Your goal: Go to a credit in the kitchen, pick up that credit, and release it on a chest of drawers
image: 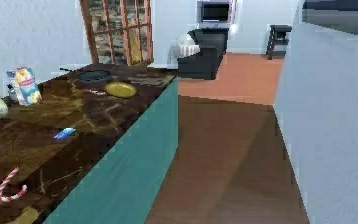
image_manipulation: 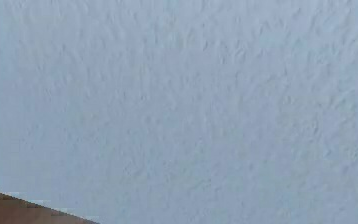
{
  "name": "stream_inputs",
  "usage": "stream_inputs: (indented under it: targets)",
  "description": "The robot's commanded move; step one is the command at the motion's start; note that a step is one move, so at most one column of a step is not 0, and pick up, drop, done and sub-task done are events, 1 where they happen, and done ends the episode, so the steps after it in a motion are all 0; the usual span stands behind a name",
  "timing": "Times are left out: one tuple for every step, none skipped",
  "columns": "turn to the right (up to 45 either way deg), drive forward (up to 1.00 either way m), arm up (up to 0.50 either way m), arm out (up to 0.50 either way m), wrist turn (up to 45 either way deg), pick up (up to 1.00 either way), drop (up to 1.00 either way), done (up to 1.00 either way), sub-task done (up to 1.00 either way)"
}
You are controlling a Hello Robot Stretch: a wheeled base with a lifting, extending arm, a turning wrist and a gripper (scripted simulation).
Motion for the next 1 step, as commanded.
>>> stream_inputs:
  targets:
    - [0.0, 0.8, 0.0, 0.0, 0.0, 0.0, 0.0, 0.0, 0.0]
